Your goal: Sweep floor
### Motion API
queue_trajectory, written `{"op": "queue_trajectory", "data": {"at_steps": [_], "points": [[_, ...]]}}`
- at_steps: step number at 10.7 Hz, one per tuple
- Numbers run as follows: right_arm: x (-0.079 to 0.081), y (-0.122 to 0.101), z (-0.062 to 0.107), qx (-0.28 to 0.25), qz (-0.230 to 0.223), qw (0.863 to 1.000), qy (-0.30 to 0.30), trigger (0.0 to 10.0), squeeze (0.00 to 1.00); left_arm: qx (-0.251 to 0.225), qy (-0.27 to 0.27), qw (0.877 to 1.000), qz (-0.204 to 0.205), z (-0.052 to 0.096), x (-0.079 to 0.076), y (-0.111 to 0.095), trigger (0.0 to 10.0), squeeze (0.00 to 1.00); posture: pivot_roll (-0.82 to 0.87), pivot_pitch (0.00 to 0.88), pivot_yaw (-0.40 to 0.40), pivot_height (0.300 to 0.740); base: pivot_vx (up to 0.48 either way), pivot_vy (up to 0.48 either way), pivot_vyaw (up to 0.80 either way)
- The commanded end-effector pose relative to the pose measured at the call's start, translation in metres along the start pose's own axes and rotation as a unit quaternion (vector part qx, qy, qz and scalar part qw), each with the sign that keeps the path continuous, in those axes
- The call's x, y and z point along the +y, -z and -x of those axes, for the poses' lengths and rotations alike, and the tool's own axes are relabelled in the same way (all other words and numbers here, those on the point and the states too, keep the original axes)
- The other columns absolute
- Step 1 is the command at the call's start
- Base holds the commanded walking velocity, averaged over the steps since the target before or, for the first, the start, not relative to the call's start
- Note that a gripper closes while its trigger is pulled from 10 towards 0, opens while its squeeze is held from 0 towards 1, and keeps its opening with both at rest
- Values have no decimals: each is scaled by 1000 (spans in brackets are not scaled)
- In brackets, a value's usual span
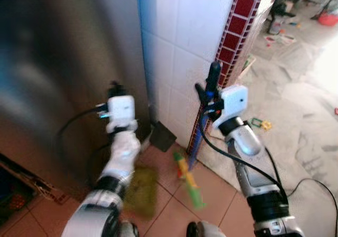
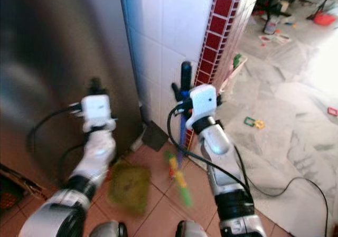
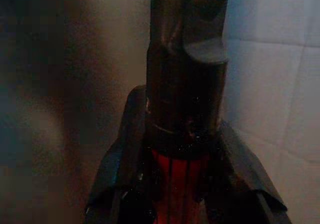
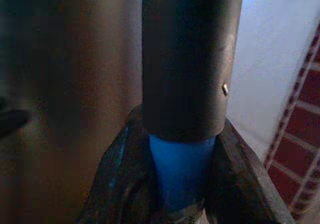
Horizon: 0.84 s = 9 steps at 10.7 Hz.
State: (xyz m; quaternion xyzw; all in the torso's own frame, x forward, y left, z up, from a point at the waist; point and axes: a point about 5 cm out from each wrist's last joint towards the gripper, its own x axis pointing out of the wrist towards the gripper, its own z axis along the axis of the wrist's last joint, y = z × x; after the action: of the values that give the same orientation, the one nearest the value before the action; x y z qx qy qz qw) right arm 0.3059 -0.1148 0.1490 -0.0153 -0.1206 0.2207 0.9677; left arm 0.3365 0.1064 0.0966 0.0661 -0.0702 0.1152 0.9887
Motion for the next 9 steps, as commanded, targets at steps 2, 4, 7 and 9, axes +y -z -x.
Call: {"op": "queue_trajectory", "data": {"at_steps": [2,4,7,9], "points": [[8,-7,2,8,-44,998,-44,10000,0,-15,22,1000,-4,2,-19,-6,10000,0,-150,88,-32,740,0,0,0],[11,-11,7,29,-83,992,-90,10000,0,-15,30,999,1,7,-25,-3,10000,0,-160,82,-44,740,0,0,0],[13,-52,7,23,-138,971,-192,10000,0,-5,37,999,7,7,-31,-2,10000,0,-186,63,-42,740,0,0,0],[1,-90,-13,-44,-91,980,-172,10000,0,-2,53,999,3,10,-37,-1,10000,0,-190,56,-38,740,0,0,0]]}}
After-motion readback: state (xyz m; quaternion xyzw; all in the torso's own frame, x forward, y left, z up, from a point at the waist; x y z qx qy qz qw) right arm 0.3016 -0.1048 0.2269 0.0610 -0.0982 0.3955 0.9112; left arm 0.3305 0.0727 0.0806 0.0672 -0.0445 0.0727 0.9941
